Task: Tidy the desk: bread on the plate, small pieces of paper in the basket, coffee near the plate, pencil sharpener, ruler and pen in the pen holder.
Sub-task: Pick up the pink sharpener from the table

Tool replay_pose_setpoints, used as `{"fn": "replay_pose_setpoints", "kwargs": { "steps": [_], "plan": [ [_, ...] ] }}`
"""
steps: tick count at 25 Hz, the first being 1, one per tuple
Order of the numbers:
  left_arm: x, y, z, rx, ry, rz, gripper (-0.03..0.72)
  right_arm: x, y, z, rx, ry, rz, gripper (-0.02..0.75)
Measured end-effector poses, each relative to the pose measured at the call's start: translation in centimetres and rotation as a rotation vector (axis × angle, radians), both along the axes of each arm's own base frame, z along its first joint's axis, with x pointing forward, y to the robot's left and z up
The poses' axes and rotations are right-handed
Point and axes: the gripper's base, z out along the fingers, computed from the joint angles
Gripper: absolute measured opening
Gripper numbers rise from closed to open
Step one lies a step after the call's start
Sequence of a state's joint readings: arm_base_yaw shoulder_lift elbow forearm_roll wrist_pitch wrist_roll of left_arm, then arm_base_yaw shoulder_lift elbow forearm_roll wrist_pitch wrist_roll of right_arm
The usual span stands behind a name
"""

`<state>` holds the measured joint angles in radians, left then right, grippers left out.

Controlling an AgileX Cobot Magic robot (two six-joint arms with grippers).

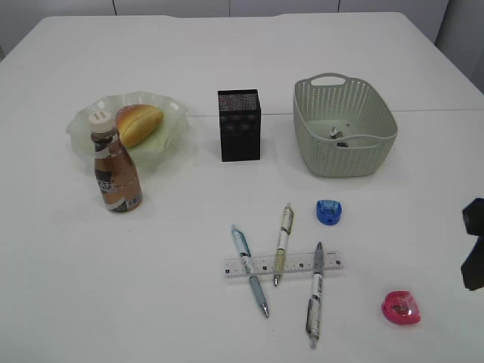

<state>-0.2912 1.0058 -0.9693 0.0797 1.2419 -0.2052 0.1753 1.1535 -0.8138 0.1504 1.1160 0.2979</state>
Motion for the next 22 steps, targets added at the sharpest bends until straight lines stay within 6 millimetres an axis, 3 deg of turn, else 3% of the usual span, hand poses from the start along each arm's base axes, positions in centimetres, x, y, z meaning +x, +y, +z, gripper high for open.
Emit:
{"fn": "replay_pose_setpoints", "kwargs": {
  "steps": [11,20,22],
  "plan": [
    [0.0,0.0,0.0,-0.002,0.002,0.000,0.443,3.9,0.5,-3.1,-0.015,-0.037,-0.023,0.436],
    [0.0,0.0,0.0,-0.002,0.002,0.000,0.437,5.4,0.4,-4.3,-0.048,-0.070,-0.011,0.439],
    [0.0,0.0,0.0,-0.002,0.002,0.000,0.435,5.6,0.4,-5.0,-0.060,-0.049,0.016,0.470]
  ]
}}
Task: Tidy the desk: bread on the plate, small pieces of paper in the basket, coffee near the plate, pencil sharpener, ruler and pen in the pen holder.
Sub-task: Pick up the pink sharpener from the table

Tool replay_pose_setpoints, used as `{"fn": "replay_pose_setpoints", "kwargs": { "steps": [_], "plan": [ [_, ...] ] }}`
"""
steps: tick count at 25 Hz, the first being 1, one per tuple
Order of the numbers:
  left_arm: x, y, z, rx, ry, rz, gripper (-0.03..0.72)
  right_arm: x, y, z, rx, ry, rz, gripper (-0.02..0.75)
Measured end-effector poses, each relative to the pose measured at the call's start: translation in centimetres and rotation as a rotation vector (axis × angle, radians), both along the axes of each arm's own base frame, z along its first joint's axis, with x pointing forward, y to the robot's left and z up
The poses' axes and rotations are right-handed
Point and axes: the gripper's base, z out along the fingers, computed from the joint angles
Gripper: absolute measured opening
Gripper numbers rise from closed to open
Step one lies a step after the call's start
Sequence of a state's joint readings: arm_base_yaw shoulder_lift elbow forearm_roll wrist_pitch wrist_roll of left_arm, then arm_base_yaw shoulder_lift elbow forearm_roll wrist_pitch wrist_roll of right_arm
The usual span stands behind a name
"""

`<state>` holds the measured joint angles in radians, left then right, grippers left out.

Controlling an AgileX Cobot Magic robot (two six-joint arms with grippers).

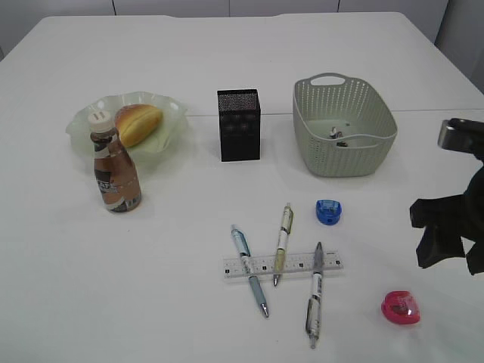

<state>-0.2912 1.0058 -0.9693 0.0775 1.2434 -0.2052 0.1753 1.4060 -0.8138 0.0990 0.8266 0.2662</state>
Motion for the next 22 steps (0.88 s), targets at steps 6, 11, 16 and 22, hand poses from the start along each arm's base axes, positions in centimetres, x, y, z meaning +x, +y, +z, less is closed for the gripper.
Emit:
{"fn": "replay_pose_setpoints", "kwargs": {
  "steps": [6,11,16,22],
  "plan": [
    [0.0,0.0,0.0,0.000,0.000,0.000,0.435,1.0,0.4,-2.6,0.000,0.092,0.022,0.580],
    [0.0,0.0,0.0,0.000,0.000,0.000,0.433,1.7,1.4,-4.8,0.098,0.160,-0.040,0.577],
    [0.0,0.0,0.0,0.000,0.000,0.000,0.433,2.2,1.7,-6.1,0.129,0.192,-0.077,0.558],
    [0.0,0.0,0.0,0.000,0.000,0.000,0.433,2.6,1.2,-6.3,0.057,0.133,0.027,0.549]
  ]
}}
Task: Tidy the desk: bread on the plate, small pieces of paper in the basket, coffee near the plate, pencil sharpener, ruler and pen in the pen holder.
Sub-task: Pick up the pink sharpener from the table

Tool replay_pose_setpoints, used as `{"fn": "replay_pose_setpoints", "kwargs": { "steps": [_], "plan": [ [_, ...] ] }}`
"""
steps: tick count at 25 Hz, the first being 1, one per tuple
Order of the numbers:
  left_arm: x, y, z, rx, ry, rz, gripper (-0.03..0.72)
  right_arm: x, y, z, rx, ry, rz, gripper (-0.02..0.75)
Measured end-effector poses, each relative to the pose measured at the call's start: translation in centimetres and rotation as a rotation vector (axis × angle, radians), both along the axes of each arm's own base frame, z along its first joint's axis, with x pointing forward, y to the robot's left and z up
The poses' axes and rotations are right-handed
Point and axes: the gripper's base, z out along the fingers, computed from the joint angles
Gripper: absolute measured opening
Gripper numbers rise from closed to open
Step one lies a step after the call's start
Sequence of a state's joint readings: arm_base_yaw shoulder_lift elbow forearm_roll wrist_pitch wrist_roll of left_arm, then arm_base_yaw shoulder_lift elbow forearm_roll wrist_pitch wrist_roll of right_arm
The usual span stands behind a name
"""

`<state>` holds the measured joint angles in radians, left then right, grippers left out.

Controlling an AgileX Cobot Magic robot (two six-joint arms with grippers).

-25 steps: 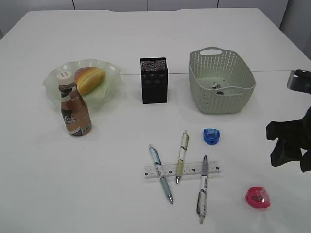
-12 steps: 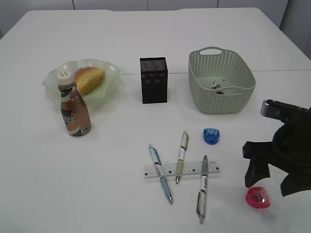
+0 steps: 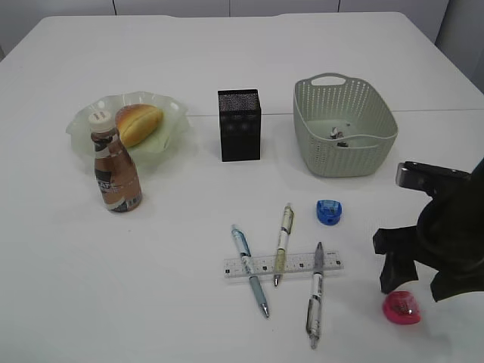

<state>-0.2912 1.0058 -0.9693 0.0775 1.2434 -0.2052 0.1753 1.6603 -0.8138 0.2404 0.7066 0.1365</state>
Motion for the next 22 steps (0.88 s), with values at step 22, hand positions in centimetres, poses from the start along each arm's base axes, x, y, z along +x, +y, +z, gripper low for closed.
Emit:
{"fn": "replay_pose_setpoints", "kwargs": {
  "steps": [22],
  "plan": [
    [0.0,0.0,0.0,0.000,0.000,0.000,0.433,0.0,1.5,-1.5,-0.155,0.042,0.148,0.547]
  ]
}}
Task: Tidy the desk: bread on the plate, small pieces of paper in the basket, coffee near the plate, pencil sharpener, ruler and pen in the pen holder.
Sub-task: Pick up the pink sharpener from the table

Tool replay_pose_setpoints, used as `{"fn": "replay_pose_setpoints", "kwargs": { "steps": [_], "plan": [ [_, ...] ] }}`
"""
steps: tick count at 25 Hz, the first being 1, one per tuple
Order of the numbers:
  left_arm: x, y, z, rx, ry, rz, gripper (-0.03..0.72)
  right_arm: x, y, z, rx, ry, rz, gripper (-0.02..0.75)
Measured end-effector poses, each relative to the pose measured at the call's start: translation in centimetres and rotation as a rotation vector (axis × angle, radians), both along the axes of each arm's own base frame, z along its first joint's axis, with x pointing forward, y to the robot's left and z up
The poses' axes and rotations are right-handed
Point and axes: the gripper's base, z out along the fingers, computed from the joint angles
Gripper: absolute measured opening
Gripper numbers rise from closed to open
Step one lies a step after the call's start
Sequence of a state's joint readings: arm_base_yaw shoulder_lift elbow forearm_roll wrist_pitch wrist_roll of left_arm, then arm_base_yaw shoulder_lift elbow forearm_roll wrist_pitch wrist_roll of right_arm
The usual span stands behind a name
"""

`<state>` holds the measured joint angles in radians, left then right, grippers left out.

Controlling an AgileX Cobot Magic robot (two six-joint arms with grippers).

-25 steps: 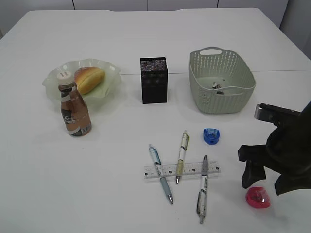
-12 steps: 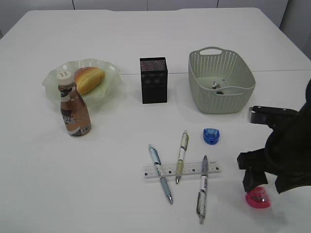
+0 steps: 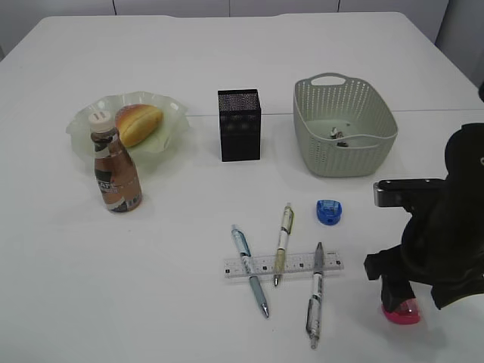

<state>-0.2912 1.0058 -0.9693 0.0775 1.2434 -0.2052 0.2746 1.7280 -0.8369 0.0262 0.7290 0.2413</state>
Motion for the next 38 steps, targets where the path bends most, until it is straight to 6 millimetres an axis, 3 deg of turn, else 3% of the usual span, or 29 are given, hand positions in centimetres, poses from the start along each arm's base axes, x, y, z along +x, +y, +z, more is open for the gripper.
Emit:
{"fn": "replay_pose_setpoints", "kwargs": {
  "steps": [24,38],
  "plan": [
    [0.0,0.0,0.0,0.000,-0.001,0.000,0.428,0.2,0.2,0.0,0.017,-0.014,-0.027,0.546],
    [0.0,0.0,0.0,0.000,-0.001,0.000,0.428,0.3,0.2,-1.7,0.001,0.049,-0.031,0.543]
  ]
}}
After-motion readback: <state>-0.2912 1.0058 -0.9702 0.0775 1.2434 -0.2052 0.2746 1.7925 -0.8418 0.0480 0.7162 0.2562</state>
